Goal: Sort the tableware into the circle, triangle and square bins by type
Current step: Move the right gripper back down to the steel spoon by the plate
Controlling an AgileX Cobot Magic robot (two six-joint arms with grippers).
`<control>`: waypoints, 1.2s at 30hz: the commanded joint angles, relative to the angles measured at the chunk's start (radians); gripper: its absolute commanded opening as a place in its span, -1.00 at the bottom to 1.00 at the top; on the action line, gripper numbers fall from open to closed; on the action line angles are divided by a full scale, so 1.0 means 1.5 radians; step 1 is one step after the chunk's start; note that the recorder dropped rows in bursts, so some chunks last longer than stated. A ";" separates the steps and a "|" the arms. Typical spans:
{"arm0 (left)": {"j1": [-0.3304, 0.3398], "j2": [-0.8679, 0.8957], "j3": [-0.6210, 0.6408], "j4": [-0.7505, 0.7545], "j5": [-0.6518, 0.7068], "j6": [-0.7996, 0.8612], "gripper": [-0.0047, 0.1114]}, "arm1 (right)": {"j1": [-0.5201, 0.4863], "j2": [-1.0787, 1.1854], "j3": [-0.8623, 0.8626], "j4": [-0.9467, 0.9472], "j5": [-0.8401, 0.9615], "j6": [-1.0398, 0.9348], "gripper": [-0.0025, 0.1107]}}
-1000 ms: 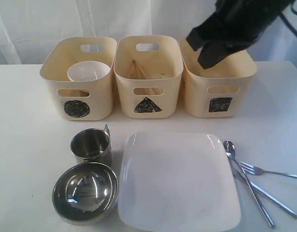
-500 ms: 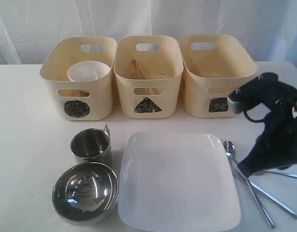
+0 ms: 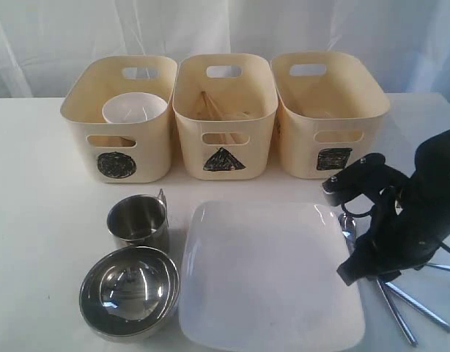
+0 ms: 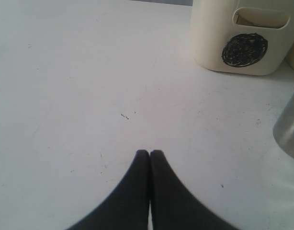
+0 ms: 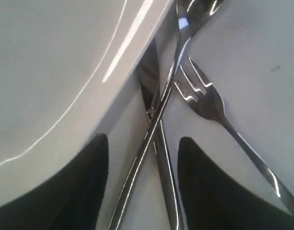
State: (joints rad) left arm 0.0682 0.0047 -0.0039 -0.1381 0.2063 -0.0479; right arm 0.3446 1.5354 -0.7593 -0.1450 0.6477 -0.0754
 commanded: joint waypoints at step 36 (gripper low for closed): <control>-0.001 -0.003 0.003 -0.002 -0.002 0.001 -0.92 | -0.079 0.109 -0.032 0.077 -0.068 0.019 -0.28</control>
State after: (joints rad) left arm 0.0682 0.0047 -0.0039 -0.1381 0.2063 -0.0479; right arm 0.2317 1.6868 -0.7981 -0.0358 0.5583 -0.0349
